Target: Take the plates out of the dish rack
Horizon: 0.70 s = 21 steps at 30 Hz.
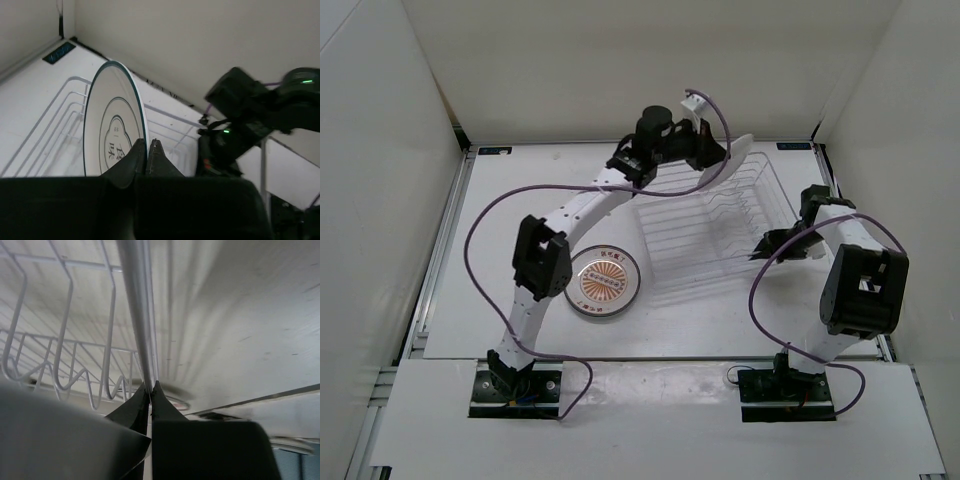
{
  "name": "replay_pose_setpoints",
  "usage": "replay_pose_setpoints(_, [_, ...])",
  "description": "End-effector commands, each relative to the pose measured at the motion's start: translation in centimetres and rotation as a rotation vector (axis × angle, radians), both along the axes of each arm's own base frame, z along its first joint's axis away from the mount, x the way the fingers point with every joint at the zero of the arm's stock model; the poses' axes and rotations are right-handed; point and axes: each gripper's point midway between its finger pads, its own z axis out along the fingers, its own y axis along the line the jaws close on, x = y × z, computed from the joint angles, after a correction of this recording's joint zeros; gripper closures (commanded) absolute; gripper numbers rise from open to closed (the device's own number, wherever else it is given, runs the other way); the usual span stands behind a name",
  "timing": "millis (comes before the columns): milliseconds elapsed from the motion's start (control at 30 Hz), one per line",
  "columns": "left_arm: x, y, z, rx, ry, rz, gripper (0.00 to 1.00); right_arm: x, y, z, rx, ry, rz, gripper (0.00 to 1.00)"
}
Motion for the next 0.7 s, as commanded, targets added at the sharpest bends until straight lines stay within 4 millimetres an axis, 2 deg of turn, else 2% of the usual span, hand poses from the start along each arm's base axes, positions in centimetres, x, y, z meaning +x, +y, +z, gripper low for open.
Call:
replay_pose_setpoints(0, [-4.2, 6.3, 14.2, -0.103, -0.207, 0.012, 1.00, 3.1, 0.3, -1.7, 0.158, 0.109, -0.313, 1.00])
replay_pose_setpoints(33, [-4.3, 6.7, 12.9, -0.071, -0.180, 0.012, 1.00, 3.4, 0.0, -1.8, 0.149, 0.102, -0.330, 1.00])
replay_pose_setpoints(67, [-4.5, 7.3, 12.4, -0.042, -0.191, 0.007, 1.00, 4.4, -0.2, -1.8, 0.153, 0.085, -0.379, 1.00])
replay_pose_setpoints(100, [-5.3, 9.1, 13.6, -0.041, -0.210, 0.026, 1.00, 4.6, -0.2, -2.0, 0.156, 0.092, -0.396, 1.00])
replay_pose_setpoints(133, [-5.5, 9.6, 11.4, 0.003, -0.185, 0.025, 1.00, 5.0, -0.2, -2.1, 0.162, 0.086, -0.404, 1.00])
replay_pose_setpoints(167, [-5.5, 10.5, 10.7, 0.033, -0.196, 0.034, 1.00, 5.7, -0.3, -1.8, 0.167, 0.071, -0.413, 1.00])
replay_pose_setpoints(200, [-6.4, 11.7, 9.9, 0.057, -0.186, 0.053, 1.00, 5.9, -0.4, -2.0, 0.167, 0.079, -0.417, 1.00])
replay_pose_setpoints(367, [-8.0, 15.2, 7.2, 0.193, -0.235, 0.102, 1.00, 7.5, -1.5, -1.6, 0.154, 0.068, -0.379, 1.00])
replay_pose_setpoints(400, [-8.3, 15.8, 6.7, 0.224, -0.267, 0.105, 1.00, 7.4, -1.7, -1.3, 0.150, 0.083, -0.367, 1.00])
replay_pose_setpoints(433, [-8.4, 16.3, 5.2, 0.260, -0.247, 0.112, 1.00, 7.4, -1.8, -1.2, 0.144, 0.064, -0.318, 1.00])
replay_pose_setpoints(467, [-8.3, 17.1, 4.3, 0.300, -0.240, 0.147, 1.00, 7.3, -1.9, -1.8, 0.143, 0.088, -0.305, 1.00])
replay_pose_setpoints(500, [-8.4, 17.7, 4.5, 0.325, -0.280, 0.162, 1.00, 7.1, -2.1, -0.7, 0.138, 0.094, -0.267, 1.00])
replay_pose_setpoints(533, [-8.4, 18.3, 2.6, 0.368, -0.256, 0.167, 1.00, 6.9, -2.3, -1.1, 0.133, 0.106, -0.234, 1.00])
replay_pose_setpoints(667, [-7.7, 20.7, 0.4, 0.484, -0.289, 0.250, 1.00, 5.6, -3.5, -0.8, 0.098, 0.126, -0.162, 1.00])
